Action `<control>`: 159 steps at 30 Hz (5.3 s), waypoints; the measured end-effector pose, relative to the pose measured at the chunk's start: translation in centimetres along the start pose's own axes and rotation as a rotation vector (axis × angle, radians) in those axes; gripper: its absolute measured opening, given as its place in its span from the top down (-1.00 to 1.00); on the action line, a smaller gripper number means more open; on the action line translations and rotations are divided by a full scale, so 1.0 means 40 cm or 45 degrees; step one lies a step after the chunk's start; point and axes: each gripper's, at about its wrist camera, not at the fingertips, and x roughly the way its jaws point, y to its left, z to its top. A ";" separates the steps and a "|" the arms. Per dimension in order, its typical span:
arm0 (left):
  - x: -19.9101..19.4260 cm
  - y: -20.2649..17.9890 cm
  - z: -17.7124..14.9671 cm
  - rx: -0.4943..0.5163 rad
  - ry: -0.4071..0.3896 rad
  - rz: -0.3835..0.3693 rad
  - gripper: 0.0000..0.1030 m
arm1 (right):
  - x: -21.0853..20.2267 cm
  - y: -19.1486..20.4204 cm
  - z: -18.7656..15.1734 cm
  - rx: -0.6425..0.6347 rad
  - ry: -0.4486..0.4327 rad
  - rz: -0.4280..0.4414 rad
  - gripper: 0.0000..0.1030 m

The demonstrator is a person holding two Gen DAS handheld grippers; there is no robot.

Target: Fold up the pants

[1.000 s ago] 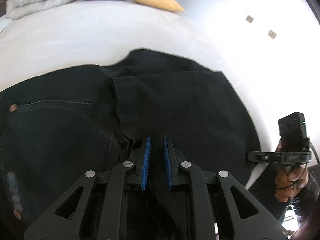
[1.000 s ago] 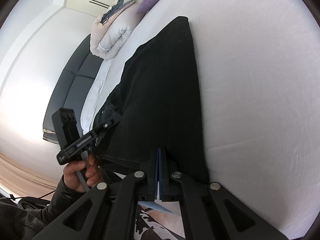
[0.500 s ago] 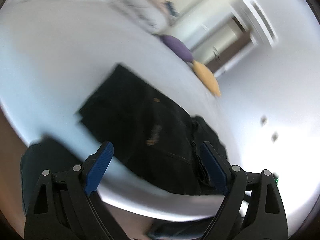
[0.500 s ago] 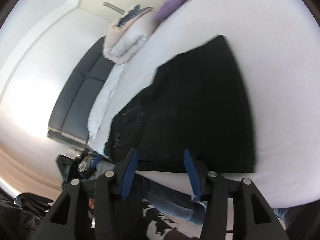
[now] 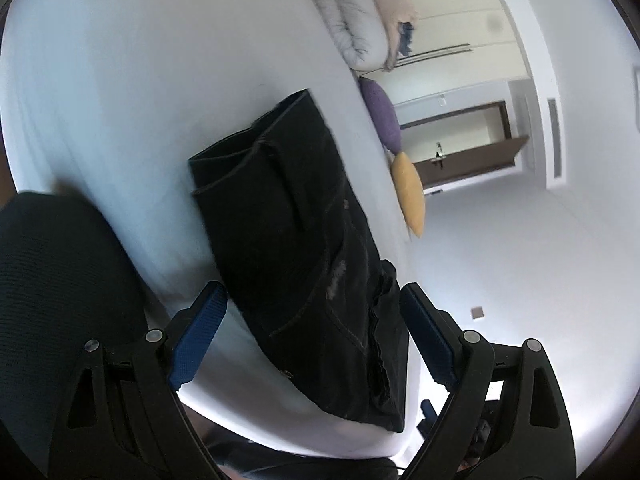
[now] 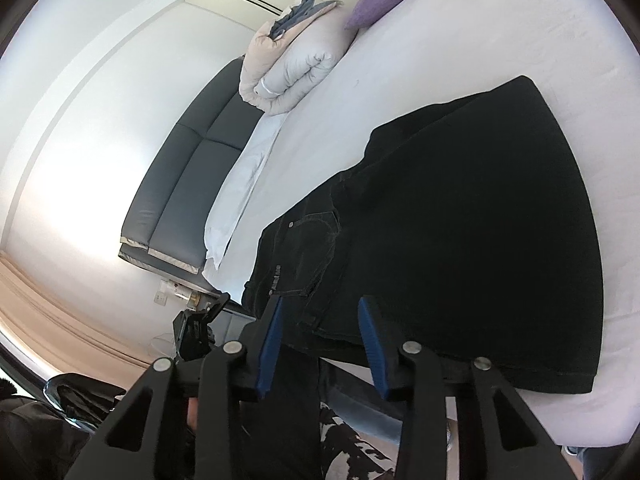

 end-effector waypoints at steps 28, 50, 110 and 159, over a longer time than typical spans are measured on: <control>0.086 0.068 0.042 -0.146 -0.023 -0.103 -0.22 | 0.138 0.065 0.082 -0.099 0.097 0.038 0.36; 0.105 0.005 0.082 0.095 -0.054 0.080 0.63 | 0.517 0.055 0.185 -0.093 0.459 -0.245 0.94; 0.498 -0.546 -0.731 2.234 0.380 0.226 0.86 | 0.082 -0.195 0.230 0.068 0.137 -0.208 0.70; 0.726 -0.576 -0.245 1.378 0.634 0.180 0.69 | -0.122 -0.270 0.089 0.153 -0.019 -0.223 1.00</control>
